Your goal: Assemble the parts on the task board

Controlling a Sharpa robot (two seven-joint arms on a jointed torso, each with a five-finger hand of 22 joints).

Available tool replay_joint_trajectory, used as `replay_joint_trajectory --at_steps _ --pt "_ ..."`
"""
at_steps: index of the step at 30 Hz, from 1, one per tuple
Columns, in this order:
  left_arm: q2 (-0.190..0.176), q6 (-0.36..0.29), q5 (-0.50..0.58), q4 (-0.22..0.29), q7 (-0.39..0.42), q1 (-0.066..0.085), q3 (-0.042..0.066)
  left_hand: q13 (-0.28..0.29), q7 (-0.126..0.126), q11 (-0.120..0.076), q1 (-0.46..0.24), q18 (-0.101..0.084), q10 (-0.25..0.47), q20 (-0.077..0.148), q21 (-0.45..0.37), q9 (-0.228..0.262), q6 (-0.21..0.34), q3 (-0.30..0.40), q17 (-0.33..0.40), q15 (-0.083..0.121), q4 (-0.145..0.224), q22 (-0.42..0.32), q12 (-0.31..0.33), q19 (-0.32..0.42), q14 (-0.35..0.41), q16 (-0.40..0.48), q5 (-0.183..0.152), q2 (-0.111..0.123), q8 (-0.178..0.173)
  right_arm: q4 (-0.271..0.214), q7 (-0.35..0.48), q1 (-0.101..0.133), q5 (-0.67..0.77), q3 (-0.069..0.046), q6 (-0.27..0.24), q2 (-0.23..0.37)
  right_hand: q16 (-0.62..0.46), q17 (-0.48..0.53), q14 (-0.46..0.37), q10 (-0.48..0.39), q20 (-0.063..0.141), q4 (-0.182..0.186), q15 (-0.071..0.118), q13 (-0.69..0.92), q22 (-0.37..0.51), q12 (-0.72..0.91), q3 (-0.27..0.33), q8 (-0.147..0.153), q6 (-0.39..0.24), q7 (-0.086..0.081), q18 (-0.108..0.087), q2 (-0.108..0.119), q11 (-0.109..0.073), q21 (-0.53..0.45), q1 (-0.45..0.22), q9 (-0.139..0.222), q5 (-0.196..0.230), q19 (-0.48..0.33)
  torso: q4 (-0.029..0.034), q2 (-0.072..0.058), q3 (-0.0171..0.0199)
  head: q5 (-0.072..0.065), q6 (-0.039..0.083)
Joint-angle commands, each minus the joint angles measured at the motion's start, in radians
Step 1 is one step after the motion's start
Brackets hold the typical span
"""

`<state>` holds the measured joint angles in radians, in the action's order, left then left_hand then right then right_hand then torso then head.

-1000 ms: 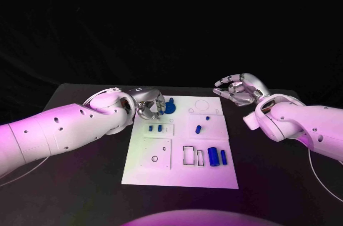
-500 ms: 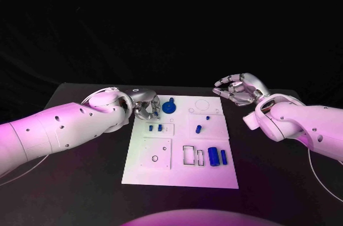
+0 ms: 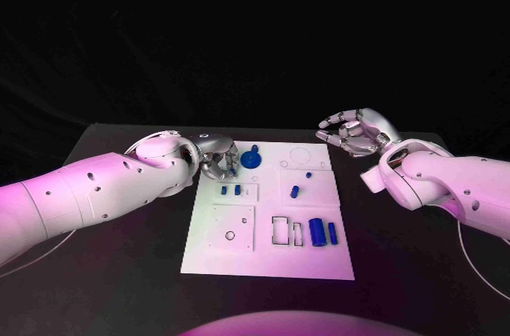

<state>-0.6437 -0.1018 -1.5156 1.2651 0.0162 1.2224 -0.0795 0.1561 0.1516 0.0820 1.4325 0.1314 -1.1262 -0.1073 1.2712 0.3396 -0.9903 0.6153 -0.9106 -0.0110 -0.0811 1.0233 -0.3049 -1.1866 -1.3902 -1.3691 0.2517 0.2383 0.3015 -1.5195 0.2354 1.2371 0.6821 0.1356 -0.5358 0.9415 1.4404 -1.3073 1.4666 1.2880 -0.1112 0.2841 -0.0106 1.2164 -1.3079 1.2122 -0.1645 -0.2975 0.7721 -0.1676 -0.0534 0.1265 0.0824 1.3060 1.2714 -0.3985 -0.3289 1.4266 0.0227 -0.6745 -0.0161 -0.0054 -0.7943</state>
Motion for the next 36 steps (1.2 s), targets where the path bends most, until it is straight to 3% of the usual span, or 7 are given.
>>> replay_joint_trajectory --at_steps 1,36 --pt "0.006 0.017 -0.002 -0.001 0.003 0.0 0.0 -0.002 -0.002 -0.001 -0.009 -0.007 -0.006 0.001 0.001 -0.001 -0.007 -0.003 -0.002 0.003 0.001 -0.001 0.003 0.003 -0.004 0.003 -0.002 -0.001 -0.004 -0.001 0.006 0.0 0.009 0.0 0.005 0.0 -0.005 -0.019 0.043 0.0 0.002 -0.001 0.007 -0.001 -0.09 -0.003 -0.006 -0.002 0.0 0.001 -0.011 -0.003 -0.002 -0.004 0.003 0.001 -0.004 -0.002 -0.0003 0.0 -0.0009 0.0 0.0" --pt "0.015 0.069 -0.005 -0.004 -0.02 -0.001 -0.001 -0.001 -0.004 -0.002 -0.007 -0.008 -0.01 0.001 0.003 -0.001 -0.01 0.0 0.014 0.004 0.003 0.003 0.007 0.001 0.001 0.008 -0.002 -0.006 -0.005 -0.003 0.007 0.0 0.01 0.0 0.003 0.003 -0.006 -0.018 0.043 0.0 0.002 0.0 0.007 -0.002 -0.09 -0.004 -0.006 -0.003 0.0 0.001 -0.011 -0.003 -0.002 -0.004 0.003 0.001 -0.005 -0.002 -0.0002 0.0 -0.0007 -0.001 -0.007"
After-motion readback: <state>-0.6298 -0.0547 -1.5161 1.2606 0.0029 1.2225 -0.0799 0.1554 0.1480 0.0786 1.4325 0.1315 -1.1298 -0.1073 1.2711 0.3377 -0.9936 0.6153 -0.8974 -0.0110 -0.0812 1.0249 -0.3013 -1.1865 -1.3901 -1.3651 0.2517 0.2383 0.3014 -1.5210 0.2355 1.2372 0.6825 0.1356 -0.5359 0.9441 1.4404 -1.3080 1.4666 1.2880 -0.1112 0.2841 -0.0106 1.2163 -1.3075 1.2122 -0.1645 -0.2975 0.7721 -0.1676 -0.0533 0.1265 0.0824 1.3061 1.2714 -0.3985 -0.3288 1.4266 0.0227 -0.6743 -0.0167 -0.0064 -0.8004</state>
